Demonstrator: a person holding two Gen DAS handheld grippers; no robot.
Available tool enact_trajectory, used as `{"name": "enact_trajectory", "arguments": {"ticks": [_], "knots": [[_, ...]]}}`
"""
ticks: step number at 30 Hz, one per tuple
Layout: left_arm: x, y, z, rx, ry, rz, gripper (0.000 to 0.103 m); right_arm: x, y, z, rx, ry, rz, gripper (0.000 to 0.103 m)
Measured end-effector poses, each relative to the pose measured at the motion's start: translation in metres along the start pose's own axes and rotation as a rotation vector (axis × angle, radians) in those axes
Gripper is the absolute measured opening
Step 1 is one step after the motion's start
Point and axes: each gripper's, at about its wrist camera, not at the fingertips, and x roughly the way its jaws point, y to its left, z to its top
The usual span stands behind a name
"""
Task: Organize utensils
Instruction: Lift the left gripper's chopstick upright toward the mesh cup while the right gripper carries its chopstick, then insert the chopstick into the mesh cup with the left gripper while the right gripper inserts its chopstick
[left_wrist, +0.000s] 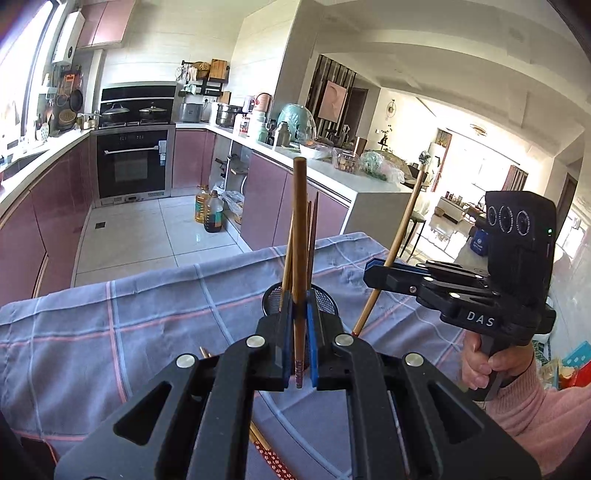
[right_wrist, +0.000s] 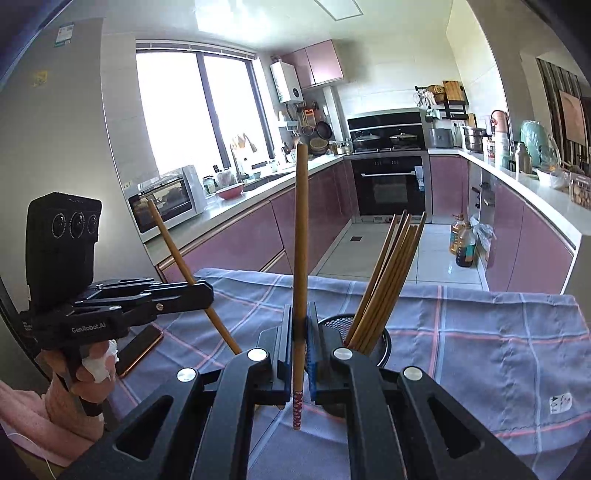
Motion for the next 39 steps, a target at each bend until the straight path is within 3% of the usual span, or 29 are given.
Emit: {"name": "enact_trajectory", "arguments": {"ticks": [18, 39], "knots": [[0.015, -0.023, 0.027, 0.076, -0.028, 0.087, 0.008, -0.007, -0.001, 0.018, -0.022, -0.037, -0.007, 0.006], [0.018, -0.045, 0.063, 0.123, -0.111, 0.120, 0.008, -0.005, -0.004, 0.045, -0.050, -0.091, -0.050, 0.006]]}}
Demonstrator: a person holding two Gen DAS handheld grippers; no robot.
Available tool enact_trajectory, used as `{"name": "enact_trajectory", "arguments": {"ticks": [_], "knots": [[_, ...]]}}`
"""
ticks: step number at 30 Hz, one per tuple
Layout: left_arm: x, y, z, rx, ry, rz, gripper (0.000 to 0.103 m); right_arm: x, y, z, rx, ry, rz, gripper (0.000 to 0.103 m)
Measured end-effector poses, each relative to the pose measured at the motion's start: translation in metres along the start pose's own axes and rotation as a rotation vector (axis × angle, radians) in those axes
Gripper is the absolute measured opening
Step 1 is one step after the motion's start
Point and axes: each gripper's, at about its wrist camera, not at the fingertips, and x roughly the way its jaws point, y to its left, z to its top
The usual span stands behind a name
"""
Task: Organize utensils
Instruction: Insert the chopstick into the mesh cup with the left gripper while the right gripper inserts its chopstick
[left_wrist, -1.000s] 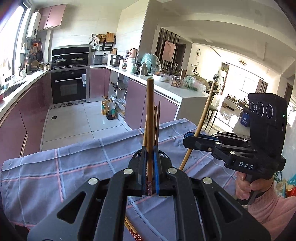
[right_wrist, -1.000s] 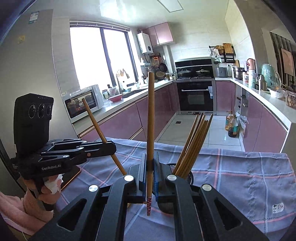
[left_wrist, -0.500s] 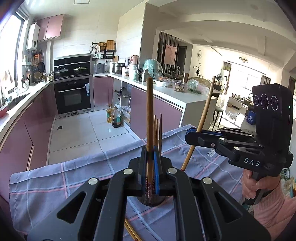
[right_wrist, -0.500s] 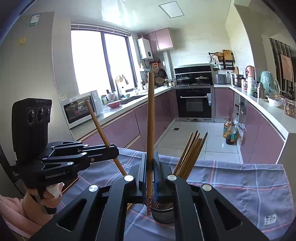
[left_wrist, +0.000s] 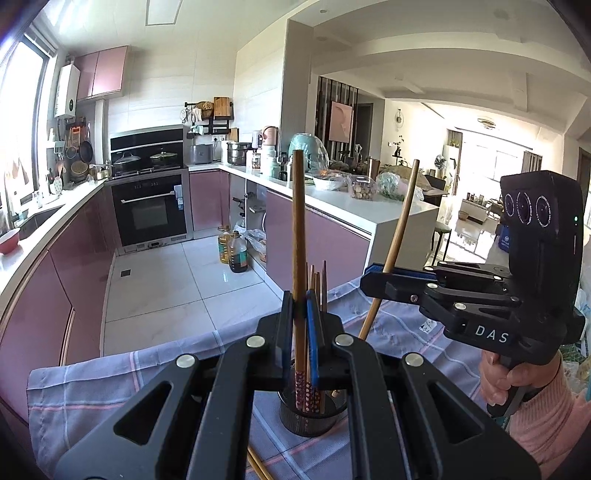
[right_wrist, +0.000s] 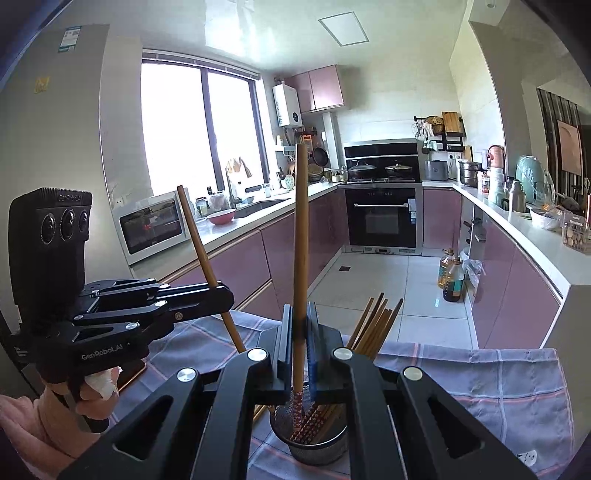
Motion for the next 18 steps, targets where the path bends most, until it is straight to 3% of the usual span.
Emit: {"name": "enact_trajectory", "arguments": {"ticks": [11, 18], "knots": [[0.012, -0.003, 0.011, 0.001, -0.016, 0.008, 0.008, 0.008, 0.000, -0.001, -0.006, 0.003, -0.030, 0.006], [0.033, -0.006, -0.004, 0.032, 0.082, -0.004, 0.008, 0.029, -0.002, -0.016, -0.009, 0.106, -0.029, 0.006]]}}
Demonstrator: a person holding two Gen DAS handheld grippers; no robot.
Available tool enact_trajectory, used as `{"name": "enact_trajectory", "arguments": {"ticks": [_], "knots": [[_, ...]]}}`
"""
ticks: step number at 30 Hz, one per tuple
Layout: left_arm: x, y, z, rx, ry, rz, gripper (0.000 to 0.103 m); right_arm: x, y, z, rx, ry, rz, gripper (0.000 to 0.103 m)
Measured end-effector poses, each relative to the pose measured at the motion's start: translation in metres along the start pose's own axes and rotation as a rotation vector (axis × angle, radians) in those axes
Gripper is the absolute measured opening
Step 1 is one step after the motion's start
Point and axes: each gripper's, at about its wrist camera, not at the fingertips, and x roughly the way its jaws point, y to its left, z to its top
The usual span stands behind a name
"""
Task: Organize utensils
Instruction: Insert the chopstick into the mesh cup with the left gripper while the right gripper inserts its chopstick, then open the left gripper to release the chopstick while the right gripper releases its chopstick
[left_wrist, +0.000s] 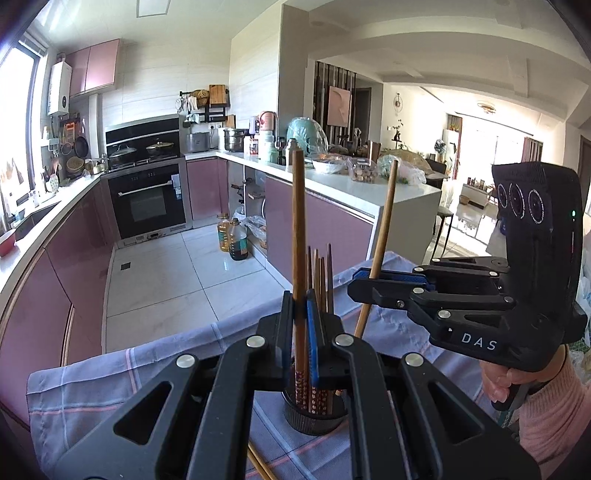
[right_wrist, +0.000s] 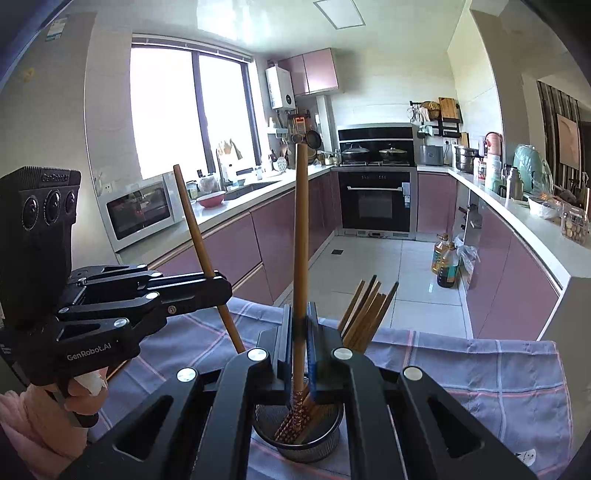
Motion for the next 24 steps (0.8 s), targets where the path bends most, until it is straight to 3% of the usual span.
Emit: {"name": "enact_trajectory", "arguments": {"ticks": [7, 13, 20, 24], "knots": [[0.028, 0.001, -0.023, 0.005, 0.137, -0.037, 0.008, 0.029, -0.004, -0.015, 0.003, 0.135, -0.007, 0.006], [0.056, 0.011, -0.036, -0.012, 0.217, -0.046, 0.008, 0.049, -0.006, -0.025, 0.021, 0.198, -0.020, 0.007], [0.073, 0.030, -0.039, -0.057, 0.231, -0.045, 0.009, 0.051, -0.017, -0.023, 0.078, 0.186, -0.035, 0.008], [0.073, 0.034, -0.041, -0.066, 0.216, -0.036, 0.016, 0.045, -0.023, -0.021, 0.106, 0.155, -0.049, 0.013]]}}
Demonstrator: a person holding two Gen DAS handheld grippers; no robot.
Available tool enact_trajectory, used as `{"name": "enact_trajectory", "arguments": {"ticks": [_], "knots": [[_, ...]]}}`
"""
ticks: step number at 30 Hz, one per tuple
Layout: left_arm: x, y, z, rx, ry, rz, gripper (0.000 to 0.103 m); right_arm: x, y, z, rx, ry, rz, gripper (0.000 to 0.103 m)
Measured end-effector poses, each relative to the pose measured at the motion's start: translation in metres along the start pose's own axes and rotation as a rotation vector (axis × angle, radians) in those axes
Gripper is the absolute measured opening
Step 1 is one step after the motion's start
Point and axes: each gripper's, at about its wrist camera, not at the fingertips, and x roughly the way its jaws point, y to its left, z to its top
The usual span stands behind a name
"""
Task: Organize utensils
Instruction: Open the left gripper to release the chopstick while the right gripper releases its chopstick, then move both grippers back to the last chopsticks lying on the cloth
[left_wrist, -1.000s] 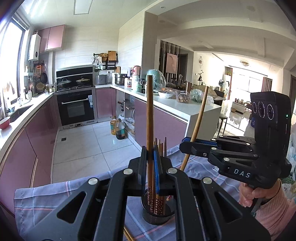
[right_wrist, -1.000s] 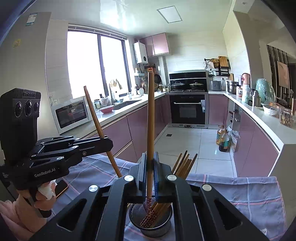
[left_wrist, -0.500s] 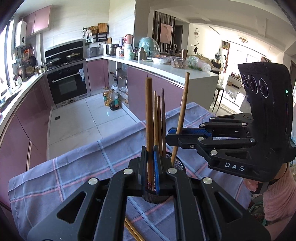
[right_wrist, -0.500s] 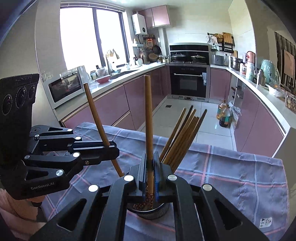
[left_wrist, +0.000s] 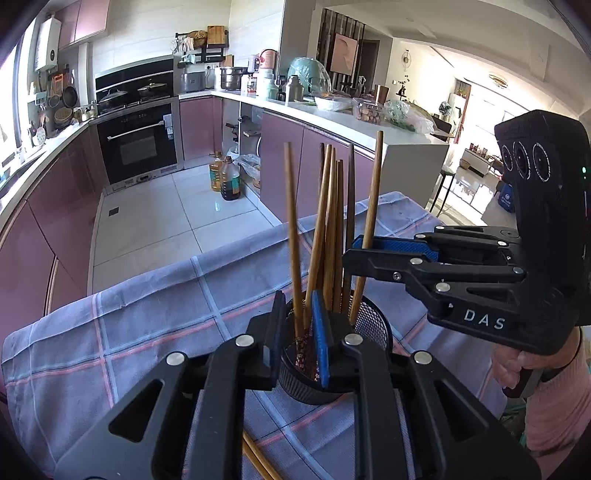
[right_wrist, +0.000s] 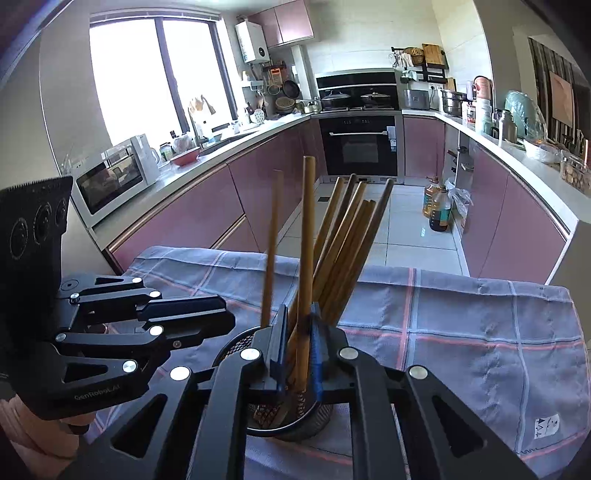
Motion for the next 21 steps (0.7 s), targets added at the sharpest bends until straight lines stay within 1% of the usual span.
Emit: {"name": "enact_trajectory", "arguments": {"ticks": [3, 5, 9, 13, 16, 18, 21], "knots": [[-0.003, 0.007, -0.003, -0.017, -0.012, 0.004, 0.018, -0.004, -0.005, 0.000, 0.023, -0.018, -0.011, 0.016], [-0.006, 0.012, -0.007, -0.030, -0.019, 0.004, 0.019, -0.005, -0.007, -0.002, 0.036, -0.026, -0.015, 0.020], [-0.013, 0.020, -0.018, -0.055, -0.037, 0.012, 0.021, -0.008, -0.010, -0.004, 0.044, -0.035, -0.030, 0.021], [-0.021, 0.025, -0.029, -0.066, -0.049, 0.039, 0.025, -0.013, -0.010, -0.008, 0.052, -0.047, -0.030, 0.024], [-0.030, 0.024, -0.039, -0.070, -0.062, 0.057, 0.028, -0.022, -0.004, -0.013, 0.043, -0.066, -0.021, 0.025], [-0.037, 0.025, -0.045, -0.071, -0.072, 0.074, 0.031, -0.029, -0.001, -0.015, 0.036, -0.080, -0.005, 0.029], [-0.047, 0.026, -0.054, -0.078, -0.087, 0.095, 0.038, -0.042, 0.010, -0.022, 0.015, -0.101, 0.025, 0.029]]}}
